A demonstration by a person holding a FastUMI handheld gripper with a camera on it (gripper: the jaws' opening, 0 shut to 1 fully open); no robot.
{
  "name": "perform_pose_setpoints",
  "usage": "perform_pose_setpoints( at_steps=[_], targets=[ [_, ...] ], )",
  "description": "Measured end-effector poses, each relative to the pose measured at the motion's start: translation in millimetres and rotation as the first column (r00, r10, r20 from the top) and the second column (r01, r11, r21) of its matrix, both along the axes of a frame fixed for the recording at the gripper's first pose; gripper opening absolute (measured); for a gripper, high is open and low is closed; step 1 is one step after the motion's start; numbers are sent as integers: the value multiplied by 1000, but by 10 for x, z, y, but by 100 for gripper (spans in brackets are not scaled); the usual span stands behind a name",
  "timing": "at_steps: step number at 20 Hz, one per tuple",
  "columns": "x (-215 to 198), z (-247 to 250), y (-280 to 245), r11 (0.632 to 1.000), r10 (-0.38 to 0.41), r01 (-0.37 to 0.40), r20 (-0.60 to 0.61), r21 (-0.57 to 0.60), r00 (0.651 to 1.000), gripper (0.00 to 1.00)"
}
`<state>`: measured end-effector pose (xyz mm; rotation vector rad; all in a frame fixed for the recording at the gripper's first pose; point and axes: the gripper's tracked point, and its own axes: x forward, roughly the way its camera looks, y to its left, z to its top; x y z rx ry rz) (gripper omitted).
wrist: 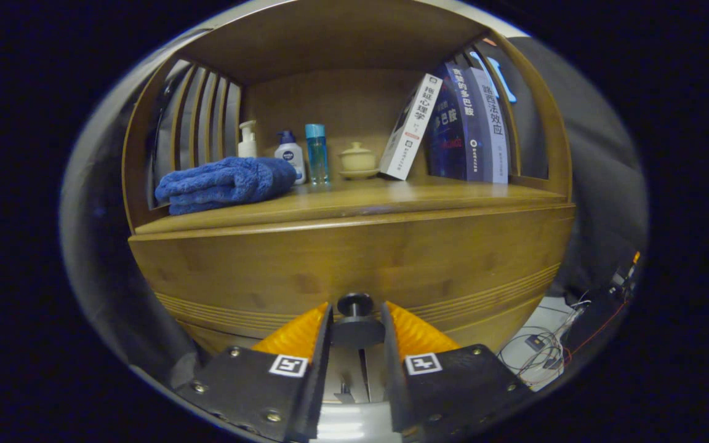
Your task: Pull open the drawer, take out the items inside it, and place them on the countertop above the cabinet.
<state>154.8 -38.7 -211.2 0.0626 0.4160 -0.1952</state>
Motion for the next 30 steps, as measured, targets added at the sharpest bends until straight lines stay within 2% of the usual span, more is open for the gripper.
perform_pose_setpoints(
  at_steps=[2,3,8,17,29,30],
  targets=[
    [14,-35,-7,1000,5,-5,-18,1,1000,42],
    [-8,-35,-2,1000,3,-3,-27,1,1000,36],
    [-108,-37,8,1000,-11,11,-80,-7,997,36],
    [-835,96,85,999,-34,34,-42,-9,999,36],
    [-1468,123,173,997,-53,45,-126,-65,991,36],
    [-1468,178,183,996,-59,52,-104,-67,993,36]
  ],
)
